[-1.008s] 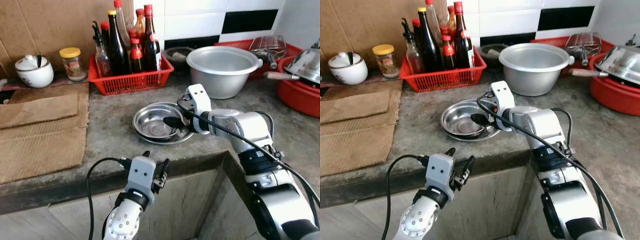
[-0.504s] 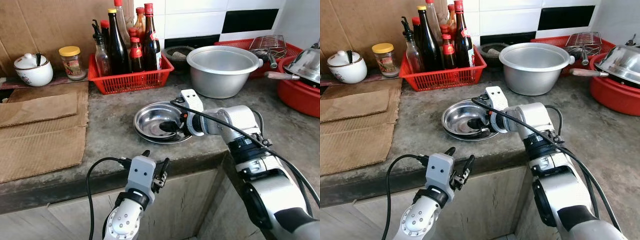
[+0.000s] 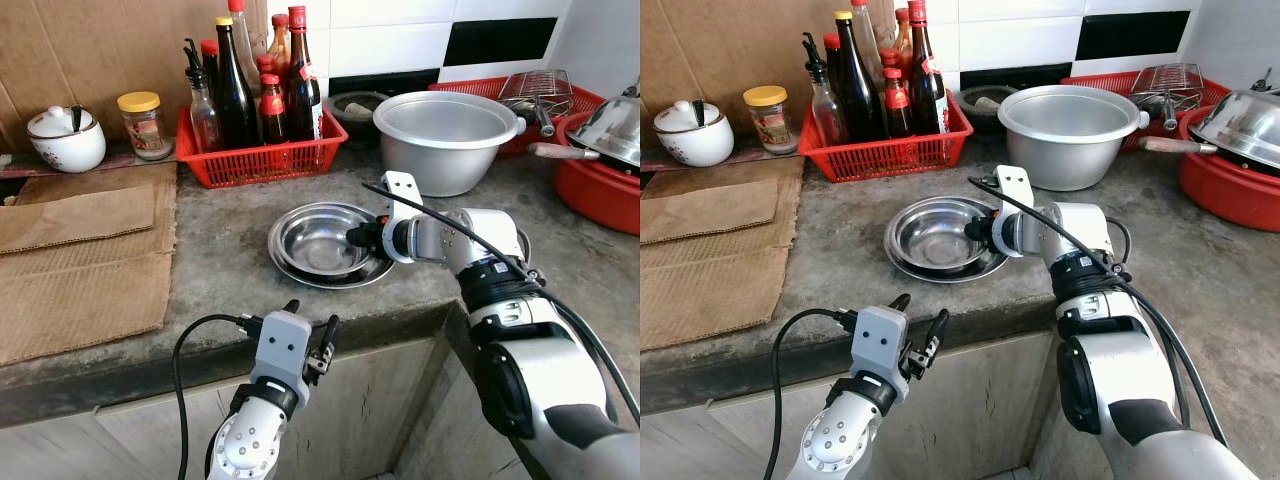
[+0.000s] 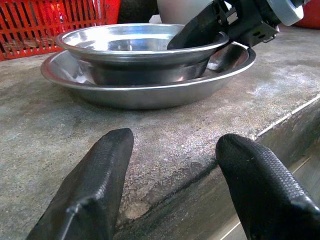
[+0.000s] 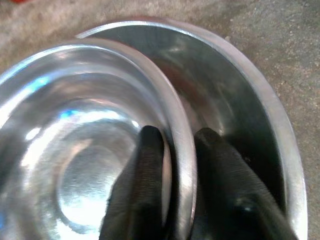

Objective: Kitchen organization

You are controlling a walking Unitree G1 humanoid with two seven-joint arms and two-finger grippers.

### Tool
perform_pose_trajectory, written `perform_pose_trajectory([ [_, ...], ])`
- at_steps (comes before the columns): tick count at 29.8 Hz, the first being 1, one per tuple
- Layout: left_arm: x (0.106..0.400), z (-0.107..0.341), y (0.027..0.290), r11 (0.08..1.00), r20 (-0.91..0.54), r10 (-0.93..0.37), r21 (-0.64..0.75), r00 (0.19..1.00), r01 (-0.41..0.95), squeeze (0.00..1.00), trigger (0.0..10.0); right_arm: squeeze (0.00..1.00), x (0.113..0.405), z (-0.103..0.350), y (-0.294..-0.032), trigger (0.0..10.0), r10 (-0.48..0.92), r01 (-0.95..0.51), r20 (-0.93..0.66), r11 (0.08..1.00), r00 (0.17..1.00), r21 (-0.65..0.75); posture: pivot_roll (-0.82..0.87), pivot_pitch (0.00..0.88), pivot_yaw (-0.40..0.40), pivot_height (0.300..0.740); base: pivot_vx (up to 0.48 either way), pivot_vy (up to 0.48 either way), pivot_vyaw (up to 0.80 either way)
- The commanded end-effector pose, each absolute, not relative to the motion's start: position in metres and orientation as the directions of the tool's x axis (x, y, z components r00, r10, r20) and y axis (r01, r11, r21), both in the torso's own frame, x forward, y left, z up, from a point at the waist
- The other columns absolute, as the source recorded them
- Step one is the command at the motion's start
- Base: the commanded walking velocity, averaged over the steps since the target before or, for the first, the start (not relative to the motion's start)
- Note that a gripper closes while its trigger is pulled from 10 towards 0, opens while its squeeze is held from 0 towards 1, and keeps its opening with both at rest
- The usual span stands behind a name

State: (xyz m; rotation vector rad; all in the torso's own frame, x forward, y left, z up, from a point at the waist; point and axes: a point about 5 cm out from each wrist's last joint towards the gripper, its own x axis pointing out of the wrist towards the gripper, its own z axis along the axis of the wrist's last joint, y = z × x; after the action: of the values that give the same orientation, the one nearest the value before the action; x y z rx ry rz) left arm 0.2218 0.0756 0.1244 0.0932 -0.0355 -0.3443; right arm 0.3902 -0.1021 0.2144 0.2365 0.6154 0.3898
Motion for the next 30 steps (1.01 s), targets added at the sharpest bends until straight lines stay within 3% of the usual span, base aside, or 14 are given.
perform_pose_trajectory([
  [1, 0.222, 0.12, 0.078, 0.94, -0.005, -0.325, 0.107, 0.946, 0.324, 0.0, 10.0, 0.0, 0.392, 0.216, -0.099, 0.0, 0.433, -0.255, -0.5, 0.887, 0.75, 0.386, 0.13, 0.03, -0.052, 0.74, 0.0, 0.0, 0.0],
  [6, 0.223, 0.12, 0.078, 0.94, -0.006, -0.326, 0.107, 0.946, 0.324, 0.0, 10.0, 0.0, 0.394, 0.224, -0.1, 0.0, 0.45, -0.206, -0.413, 0.833, 0.792, 0.513, 0.13, 0.026, -0.051, 0.74, 0.0, 0.0, 0.0],
  [9, 0.223, 0.12, 0.077, 0.94, -0.003, -0.327, 0.106, 0.945, 0.325, 0.0, 10.0, 0.0, 0.395, 0.233, -0.105, 0.0, 0.44, -0.175, -0.303, 0.763, 0.845, 0.622, 0.14, 0.019, -0.052, 0.74, 0.0, 0.0, 0.0],
  [10, 0.223, 0.121, 0.077, 0.94, -0.002, -0.327, 0.105, 0.945, 0.326, 0.0, 10.0, 0.0, 0.393, 0.238, -0.113, 0.0, 0.39, -0.136, -0.201, 0.684, 0.899, 0.716, 0.13, 0.015, -0.05, 0.74, 0.0, 0.0, 0.0],
  [16, 0.223, 0.12, 0.077, 0.938, -0.006, -0.331, 0.107, 0.944, 0.33, 0.0, 10.0, 0.0, 0.378, 0.241, -0.124, 0.0, 0.295, -0.139, -0.079, 0.649, 0.952, 0.748, 0.13, 0.01, -0.046, 0.74, 0.0, 0.0, 0.0],
  [22, 0.223, 0.124, 0.076, 0.934, 0.011, -0.347, 0.093, 0.938, 0.345, 0.0, 10.0, 0.0, 0.338, 0.242, -0.141, 0.0, 0.029, -0.063, 0.084, 0.898, 0.996, 0.436, 0.12, 0.004, -0.032, 0.74, 0.0, 0.0, 0.0],
  [30, 0.224, 0.127, 0.074, 0.929, 0.03, -0.363, 0.088, 0.931, 0.359, 0.0, 10.0, 0.0, 0.302, 0.24, -0.152, 0.0, -0.146, 0.099, 0.209, 0.971, 0.967, 0.219, 0.11, 0.001, -0.022, 0.74, 0.0, 0.0, 0.0],
])
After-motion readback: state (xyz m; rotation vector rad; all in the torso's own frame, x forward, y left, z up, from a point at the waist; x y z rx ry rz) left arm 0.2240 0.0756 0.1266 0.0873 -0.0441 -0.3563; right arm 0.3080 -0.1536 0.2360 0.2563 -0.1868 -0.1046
